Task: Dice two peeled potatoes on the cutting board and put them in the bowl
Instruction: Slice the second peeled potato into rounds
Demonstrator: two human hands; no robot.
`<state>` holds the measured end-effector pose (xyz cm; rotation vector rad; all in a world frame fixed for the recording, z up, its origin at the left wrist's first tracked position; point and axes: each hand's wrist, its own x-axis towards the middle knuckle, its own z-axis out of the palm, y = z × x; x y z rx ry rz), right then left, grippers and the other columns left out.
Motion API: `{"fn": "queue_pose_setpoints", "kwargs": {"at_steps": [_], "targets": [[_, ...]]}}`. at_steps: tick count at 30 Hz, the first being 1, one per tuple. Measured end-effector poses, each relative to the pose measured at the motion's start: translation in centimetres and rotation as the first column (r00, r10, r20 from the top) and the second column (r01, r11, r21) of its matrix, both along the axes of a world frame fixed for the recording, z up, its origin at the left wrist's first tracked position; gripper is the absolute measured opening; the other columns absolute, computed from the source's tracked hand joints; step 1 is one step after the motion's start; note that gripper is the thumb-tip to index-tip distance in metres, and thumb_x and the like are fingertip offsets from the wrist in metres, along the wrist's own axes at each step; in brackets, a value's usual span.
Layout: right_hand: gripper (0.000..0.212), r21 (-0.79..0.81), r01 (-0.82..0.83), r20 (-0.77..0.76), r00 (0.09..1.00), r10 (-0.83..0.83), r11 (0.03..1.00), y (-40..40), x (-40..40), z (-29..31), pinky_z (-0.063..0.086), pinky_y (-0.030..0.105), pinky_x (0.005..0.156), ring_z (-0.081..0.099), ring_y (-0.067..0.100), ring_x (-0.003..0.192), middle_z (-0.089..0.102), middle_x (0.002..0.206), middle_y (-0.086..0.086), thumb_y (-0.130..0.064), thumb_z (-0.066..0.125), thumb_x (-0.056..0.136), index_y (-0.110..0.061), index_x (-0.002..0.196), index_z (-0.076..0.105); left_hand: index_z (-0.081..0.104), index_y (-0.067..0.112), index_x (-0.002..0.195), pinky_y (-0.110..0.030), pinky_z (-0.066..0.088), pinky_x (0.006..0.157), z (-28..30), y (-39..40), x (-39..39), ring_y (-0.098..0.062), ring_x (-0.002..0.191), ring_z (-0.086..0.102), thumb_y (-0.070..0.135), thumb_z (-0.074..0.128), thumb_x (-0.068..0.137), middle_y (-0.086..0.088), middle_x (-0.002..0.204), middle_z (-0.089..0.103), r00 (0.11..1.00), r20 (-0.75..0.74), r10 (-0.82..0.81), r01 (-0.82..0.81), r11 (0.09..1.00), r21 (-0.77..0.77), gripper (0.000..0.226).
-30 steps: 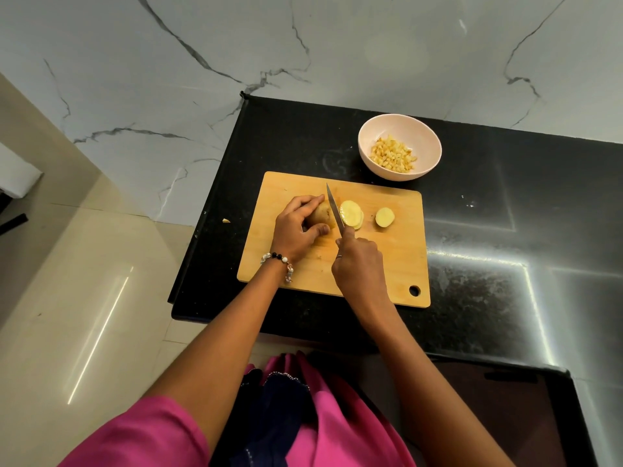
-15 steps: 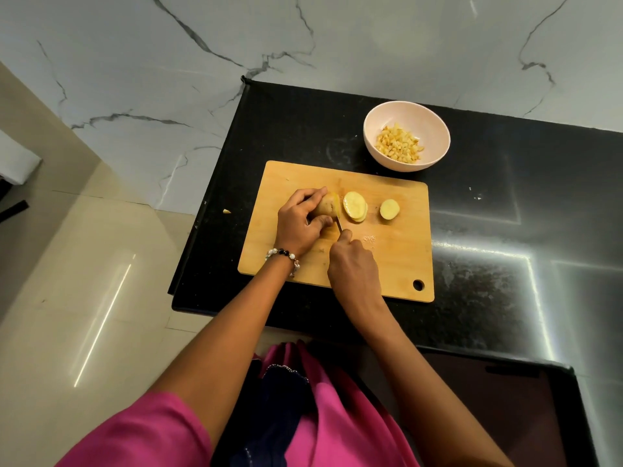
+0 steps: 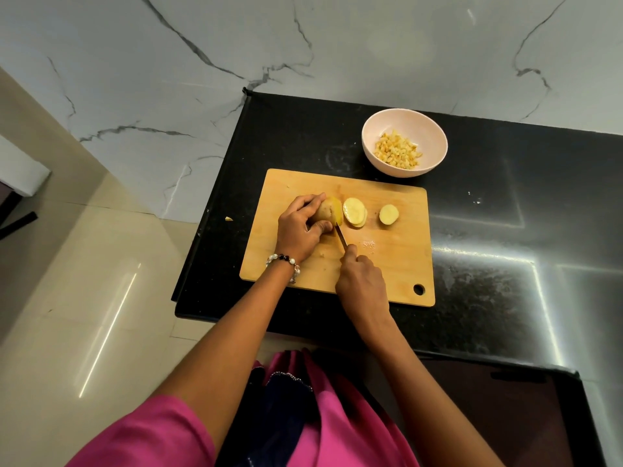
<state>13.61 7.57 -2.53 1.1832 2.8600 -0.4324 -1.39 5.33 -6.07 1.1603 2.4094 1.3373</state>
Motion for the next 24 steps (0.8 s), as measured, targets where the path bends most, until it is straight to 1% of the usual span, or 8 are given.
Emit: {"fn": "queue_pose_setpoints", "kwargs": {"at_steps": [2,6,9,12,15,17,20,24], "targets": [[0.040,-0.072,0.020,-0.041,0.999,-0.023,0.997,0.9,-0.1,0.1,0.044,0.039,0.074,0.058,0.037,0.094,0.061,0.108,0.018,-0.005,0.035,0.094,-0.003,0.133,0.039,0.058,0.014,0.128,0.002,0.033,0.086,0.0,0.0,-0.1,-0.004,0.107,0.047,0.012,0.076,0.076,-0.004,0.122,0.059,1.000,0.010,-0.002,0.002,1.000,0.002,0.056],[0.022,-0.288,0.115,-0.292,0.935,-0.202,0.951,2.9,-0.1,0.7,0.042,0.037,0.069,0.060,0.038,0.088,0.067,0.094,0.020,-0.010,0.046,0.095,0.000,0.107,0.061,0.057,0.015,0.129,-0.006,0.039,0.087,0.1,-0.2,0.0,-0.004,0.107,0.048,0.015,0.076,0.076,-0.002,0.122,0.059,1.000,0.025,-0.009,0.008,1.000,0.004,0.056],[0.023,-0.478,0.141,-0.377,0.858,-0.348,0.867,3.4,0.3,0.8,0.046,0.042,0.059,0.059,0.025,0.065,0.067,0.074,0.013,-0.018,0.050,0.096,-0.003,0.092,0.067,0.057,0.016,0.129,-0.013,0.043,0.088,0.1,-0.2,-0.1,-0.005,0.107,0.049,0.017,0.076,0.076,-0.002,0.122,0.059,1.000,0.030,-0.007,0.007,1.000,0.014,0.057],[0.023,-0.618,0.179,-0.385,0.780,-0.494,0.765,3.3,0.5,1.2,0.044,0.035,0.046,0.048,0.019,0.050,0.060,0.061,0.009,-0.021,0.050,0.097,-0.005,0.088,0.064,0.056,0.017,0.129,-0.014,0.042,0.089,0.1,-0.2,-0.1,-0.004,0.107,0.049,0.020,0.077,0.075,-0.001,0.123,0.059,0.999,0.034,-0.004,0.004,1.000,0.016,0.058],[0.023,-0.464,0.140,-0.474,0.795,-0.379,0.875,2.9,0.2,2.4,0.045,0.044,0.049,0.053,0.030,0.054,0.063,0.065,0.015,-0.019,0.050,0.097,-0.001,0.097,0.065,0.057,0.016,0.129,-0.018,0.045,0.092,0.1,-0.4,-0.2,-0.005,0.111,0.050,0.021,0.079,0.074,-0.002,0.124,0.060,0.997,0.076,-0.001,-0.002,0.999,0.039,0.060],[0.025,-0.295,0.061,-0.448,0.873,-0.194,0.954,2.6,-0.2,3.2,0.034,0.037,0.053,0.055,0.031,0.062,0.066,0.074,0.018,-0.016,0.049,0.097,-0.001,0.109,0.064,0.057,0.015,0.128,-0.019,0.046,0.094,0.1,-0.4,-0.3,-0.006,0.114,0.051,0.020,0.080,0.072,-0.002,0.126,0.060,0.994,0.110,-0.010,0.004,0.999,0.054,0.061],[0.026,-0.163,0.006,-0.326,0.943,-0.060,0.987,2.0,-0.4,3.7,0.028,0.029,0.058,0.060,0.033,0.077,0.068,0.088,0.018,-0.013,0.046,0.097,-0.003,0.118,0.059,0.058,0.014,0.128,-0.014,0.043,0.095,0.3,-0.5,-0.4,-0.004,0.116,0.049,0.018,0.080,0.071,-0.002,0.128,0.059,0.988,0.152,-0.017,0.008,0.998,0.061,0.061],[0.028,-0.088,-0.012,-0.249,0.968,-0.010,0.996,1.7,-0.8,3.3,0.036,0.033,0.060,0.059,0.033,0.081,0.066,0.094,0.017,-0.013,0.044,0.097,-0.005,0.123,0.052,0.057,0.013,0.128,-0.018,0.045,0.096,0.3,-0.5,-0.4,-0.006,0.116,0.048,0.017,0.079,0.073,-0.004,0.129,0.058,0.989,0.148,-0.023,0.014,0.998,0.060,0.059]]}}
